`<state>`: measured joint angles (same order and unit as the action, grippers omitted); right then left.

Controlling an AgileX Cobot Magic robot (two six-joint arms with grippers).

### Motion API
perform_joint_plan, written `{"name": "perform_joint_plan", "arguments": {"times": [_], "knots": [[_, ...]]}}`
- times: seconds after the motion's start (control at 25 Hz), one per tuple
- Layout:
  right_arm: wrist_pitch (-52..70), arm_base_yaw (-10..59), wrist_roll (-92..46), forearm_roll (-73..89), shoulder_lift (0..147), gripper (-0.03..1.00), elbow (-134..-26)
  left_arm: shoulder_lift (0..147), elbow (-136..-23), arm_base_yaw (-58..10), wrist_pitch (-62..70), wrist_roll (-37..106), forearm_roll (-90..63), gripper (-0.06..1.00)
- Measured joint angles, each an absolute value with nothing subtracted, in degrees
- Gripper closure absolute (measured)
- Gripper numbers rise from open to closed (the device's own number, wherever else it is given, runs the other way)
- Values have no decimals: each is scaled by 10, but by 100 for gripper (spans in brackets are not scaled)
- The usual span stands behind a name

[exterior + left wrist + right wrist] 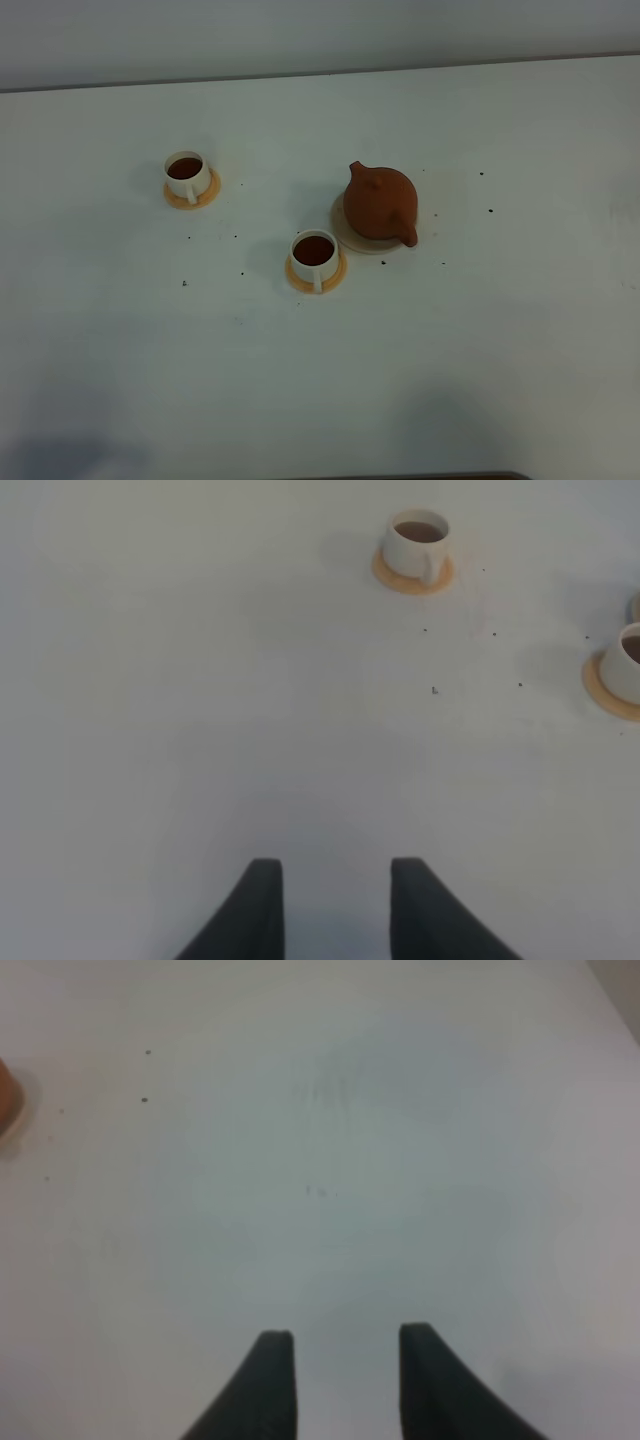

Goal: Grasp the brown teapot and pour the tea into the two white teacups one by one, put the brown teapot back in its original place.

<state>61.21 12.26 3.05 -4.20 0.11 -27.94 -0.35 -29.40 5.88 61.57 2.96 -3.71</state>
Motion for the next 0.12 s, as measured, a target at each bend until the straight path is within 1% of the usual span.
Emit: {"name": "perform_joint_plan", "arguments": {"times": [0.12], "knots": [[612,123,30,-42,1,72,-279,-3,-294,59,616,30,-37,68]]}}
